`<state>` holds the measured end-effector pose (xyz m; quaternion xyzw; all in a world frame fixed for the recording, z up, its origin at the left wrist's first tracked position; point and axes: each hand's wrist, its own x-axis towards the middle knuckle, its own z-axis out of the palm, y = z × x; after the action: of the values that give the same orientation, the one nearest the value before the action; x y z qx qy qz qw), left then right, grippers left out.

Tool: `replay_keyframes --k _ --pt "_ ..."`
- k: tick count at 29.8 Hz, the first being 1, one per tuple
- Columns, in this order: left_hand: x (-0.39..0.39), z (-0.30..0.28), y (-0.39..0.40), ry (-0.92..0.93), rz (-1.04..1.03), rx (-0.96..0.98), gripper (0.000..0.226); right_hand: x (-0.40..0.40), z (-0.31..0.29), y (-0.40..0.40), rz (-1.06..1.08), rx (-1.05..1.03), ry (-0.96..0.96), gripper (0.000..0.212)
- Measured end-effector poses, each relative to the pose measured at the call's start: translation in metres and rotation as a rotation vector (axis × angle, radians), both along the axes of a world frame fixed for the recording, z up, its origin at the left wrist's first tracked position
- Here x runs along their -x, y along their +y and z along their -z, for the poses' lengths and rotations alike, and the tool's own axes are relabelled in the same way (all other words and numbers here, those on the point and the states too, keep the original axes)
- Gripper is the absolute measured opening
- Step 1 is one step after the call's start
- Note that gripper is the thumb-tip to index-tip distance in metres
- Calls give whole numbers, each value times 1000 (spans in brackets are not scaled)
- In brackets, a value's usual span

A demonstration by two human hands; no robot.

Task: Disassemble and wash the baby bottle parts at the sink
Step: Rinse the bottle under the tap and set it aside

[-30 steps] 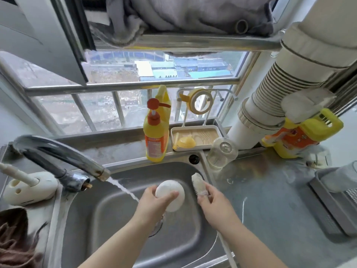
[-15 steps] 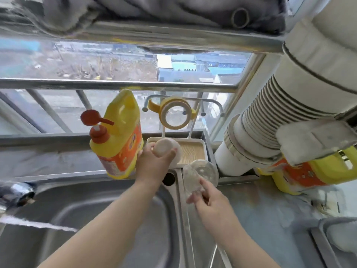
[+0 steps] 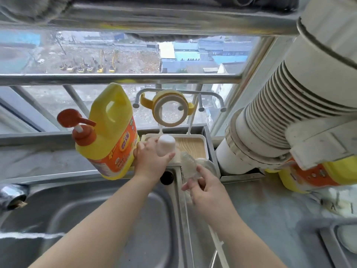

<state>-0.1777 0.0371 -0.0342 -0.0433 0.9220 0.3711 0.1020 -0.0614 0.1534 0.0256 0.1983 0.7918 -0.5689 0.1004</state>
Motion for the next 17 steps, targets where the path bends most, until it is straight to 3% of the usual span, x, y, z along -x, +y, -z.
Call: replay_keyframes --k 5,10,13,17 --pt "-3 -1 -6 24 27 3 57 -1 1 -2 74 103 -25 34" --pt "-32 -6 -13 141 28 -63 47 -14 -4 5 70 51 -23 35" --pt "-55 -8 -9 202 236 -219 45 -25 -8 14 87 -7 -19 33" --pt "-64 -10 13 134 616 -244 81 -43 -8 30 152 -45 -33 30"
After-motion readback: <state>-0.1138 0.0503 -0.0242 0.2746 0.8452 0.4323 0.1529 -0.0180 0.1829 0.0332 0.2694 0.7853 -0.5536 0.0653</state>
